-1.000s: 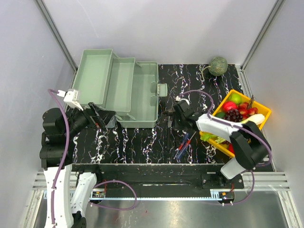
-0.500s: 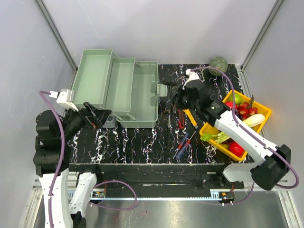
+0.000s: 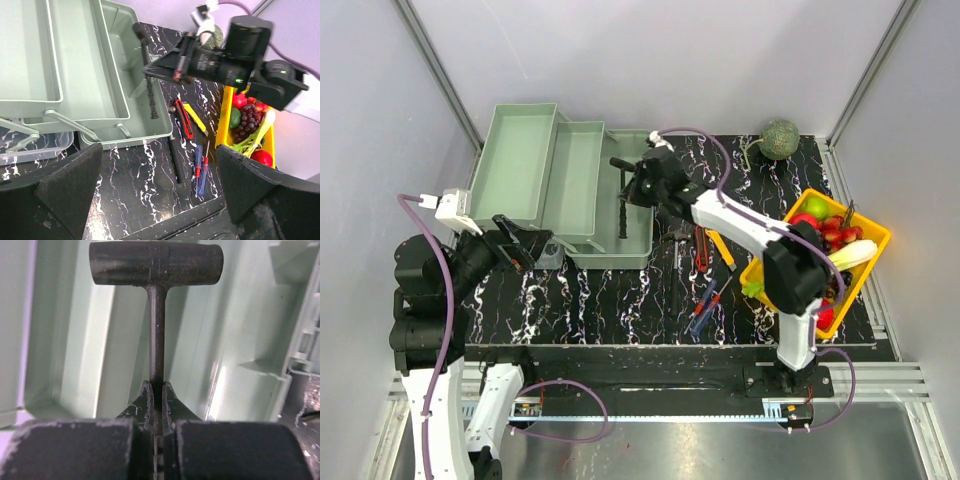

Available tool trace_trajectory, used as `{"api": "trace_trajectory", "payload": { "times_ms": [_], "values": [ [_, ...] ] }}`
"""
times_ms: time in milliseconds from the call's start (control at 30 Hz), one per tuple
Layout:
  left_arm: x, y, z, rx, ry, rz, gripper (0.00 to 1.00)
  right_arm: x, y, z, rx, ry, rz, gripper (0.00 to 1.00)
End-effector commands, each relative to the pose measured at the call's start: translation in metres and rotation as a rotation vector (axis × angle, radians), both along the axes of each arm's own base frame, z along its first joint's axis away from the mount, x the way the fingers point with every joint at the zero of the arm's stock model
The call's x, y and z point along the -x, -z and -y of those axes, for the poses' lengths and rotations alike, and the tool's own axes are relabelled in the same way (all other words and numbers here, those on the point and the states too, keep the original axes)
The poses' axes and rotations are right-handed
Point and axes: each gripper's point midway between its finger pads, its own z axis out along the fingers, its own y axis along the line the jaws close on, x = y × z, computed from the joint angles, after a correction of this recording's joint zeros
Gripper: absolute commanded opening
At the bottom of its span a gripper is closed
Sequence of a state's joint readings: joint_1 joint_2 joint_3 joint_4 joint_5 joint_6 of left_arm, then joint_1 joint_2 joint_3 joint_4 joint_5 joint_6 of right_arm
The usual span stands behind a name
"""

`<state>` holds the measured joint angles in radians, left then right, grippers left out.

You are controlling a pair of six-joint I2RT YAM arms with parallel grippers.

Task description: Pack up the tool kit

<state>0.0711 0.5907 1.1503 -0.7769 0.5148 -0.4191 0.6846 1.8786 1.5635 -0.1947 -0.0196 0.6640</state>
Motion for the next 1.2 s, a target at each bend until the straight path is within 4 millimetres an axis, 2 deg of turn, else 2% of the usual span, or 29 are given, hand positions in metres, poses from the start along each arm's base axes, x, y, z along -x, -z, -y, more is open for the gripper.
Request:
{"api": "trace_trajectory", "payload": {
  "times_ms": [0,133,367,600,700,767,833,900,967,1100,1167],
  "values": [
    [-0.001,-0.005,-0.002,0.006,-0.017,0.014,0.99,-0.026,0.004,-0.033,-0.056,0.042,0.004,0.00],
    [-0.003,-0.005,-0.002,0.001,-0.013,0.012,0.99,-0.039,0.034,-0.046,0.056,0.044,-0.023,0.00],
    [-0.005,-0.001,-0.002,-0.001,-0.011,0.000,0.99,-0.043,0.084,-0.042,0.163,0.113,-0.085,0.00],
    [-0.005,-0.001,-0.002,-0.004,-0.014,0.000,0.99,-0.052,0.120,-0.062,0.201,0.077,-0.140,0.00],
    [-0.006,-0.001,-0.003,-0.005,-0.018,0.000,0.99,-0.054,0.128,-0.073,0.183,0.063,-0.158,0.00],
    [-0.006,-0.001,-0.003,-0.005,-0.018,-0.001,0.99,-0.054,0.131,-0.077,0.164,0.058,-0.173,0.01],
    [-0.006,-0.001,-0.003,-0.006,-0.020,-0.001,0.99,-0.054,0.132,-0.077,0.161,0.067,-0.182,0.19],
    [-0.006,-0.002,-0.006,-0.010,-0.036,-0.003,0.99,-0.052,0.125,-0.076,0.157,0.072,-0.177,0.45],
    [-0.006,-0.001,-0.007,-0.016,-0.044,-0.004,0.99,-0.052,0.114,-0.073,0.145,0.080,-0.159,0.60],
    [-0.006,-0.001,-0.009,-0.014,-0.055,-0.008,0.99,-0.046,0.091,-0.062,0.140,0.097,-0.123,0.65],
    [-0.005,-0.001,-0.008,-0.012,-0.053,-0.007,0.99,-0.043,0.079,-0.054,0.142,0.110,-0.105,0.60]
  ]
}}
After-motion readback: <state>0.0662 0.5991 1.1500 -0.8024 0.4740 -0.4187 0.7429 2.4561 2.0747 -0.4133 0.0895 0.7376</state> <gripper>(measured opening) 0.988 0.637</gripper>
